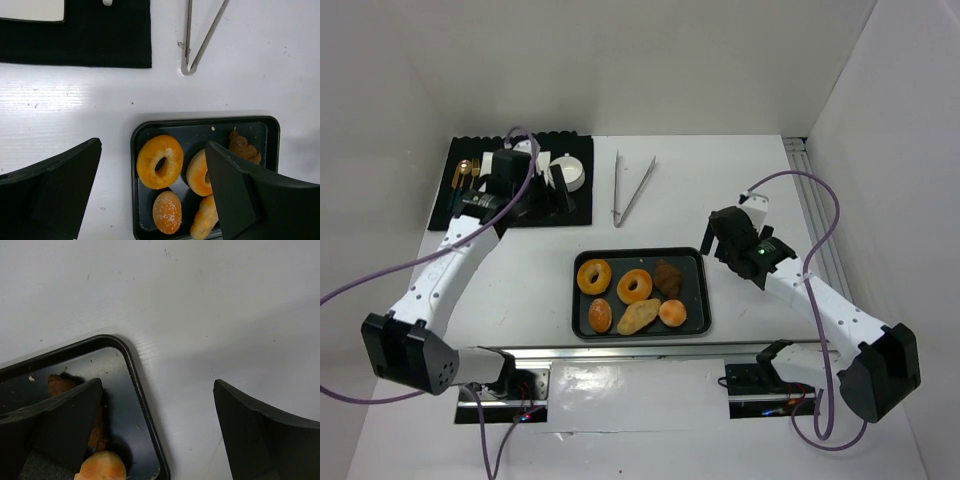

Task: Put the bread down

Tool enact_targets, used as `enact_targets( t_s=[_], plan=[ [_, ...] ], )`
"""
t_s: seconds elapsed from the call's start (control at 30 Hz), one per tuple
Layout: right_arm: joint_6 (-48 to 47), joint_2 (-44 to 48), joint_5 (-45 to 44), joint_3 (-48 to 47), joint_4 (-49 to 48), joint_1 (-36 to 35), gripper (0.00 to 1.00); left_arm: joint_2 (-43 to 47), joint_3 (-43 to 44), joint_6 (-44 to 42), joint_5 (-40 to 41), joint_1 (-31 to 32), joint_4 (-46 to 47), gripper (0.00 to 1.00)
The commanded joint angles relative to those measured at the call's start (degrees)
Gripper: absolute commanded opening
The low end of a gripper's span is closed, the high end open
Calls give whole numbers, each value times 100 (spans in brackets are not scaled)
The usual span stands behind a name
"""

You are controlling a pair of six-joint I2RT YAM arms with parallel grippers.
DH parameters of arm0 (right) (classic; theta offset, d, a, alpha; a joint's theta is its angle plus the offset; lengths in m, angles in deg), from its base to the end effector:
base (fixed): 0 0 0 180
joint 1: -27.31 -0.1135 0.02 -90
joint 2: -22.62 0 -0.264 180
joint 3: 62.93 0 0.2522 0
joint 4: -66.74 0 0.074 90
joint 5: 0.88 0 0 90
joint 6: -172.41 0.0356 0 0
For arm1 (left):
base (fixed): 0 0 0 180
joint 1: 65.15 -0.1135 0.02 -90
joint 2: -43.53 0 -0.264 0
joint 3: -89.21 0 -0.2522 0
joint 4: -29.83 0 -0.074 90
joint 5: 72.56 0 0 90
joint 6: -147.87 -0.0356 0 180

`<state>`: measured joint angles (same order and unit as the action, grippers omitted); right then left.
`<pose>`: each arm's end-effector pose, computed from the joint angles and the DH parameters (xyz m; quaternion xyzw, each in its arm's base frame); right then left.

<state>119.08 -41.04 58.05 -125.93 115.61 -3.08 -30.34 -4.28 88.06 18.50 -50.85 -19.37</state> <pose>0.2015 0.0969 0.2677 0.1420 0.8976 -0.0254 0.4166 0.2722 -0.0687 0.3570 -0.1276 0.8840 -0.1626 0.4193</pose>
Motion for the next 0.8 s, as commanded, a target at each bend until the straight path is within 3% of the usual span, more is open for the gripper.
enact_targets(
  t_s=[0.0,0.3,0.43,0.77],
  plan=[
    [122,2,22,10,-145,-46,99,-408,476,-260,-141,-68,64,98],
    [7,125,-215,10,-92,-46,99,-1875,1671,-559,710,722,-165,97],
    [-1,178,-163,62,-223,-46,99,-2991,2435,-770,1203,969,-410,97],
    [-54,187,-92,10,-277,-46,99,-5302,4194,-839,247,1074,-472,99]
  ],
)
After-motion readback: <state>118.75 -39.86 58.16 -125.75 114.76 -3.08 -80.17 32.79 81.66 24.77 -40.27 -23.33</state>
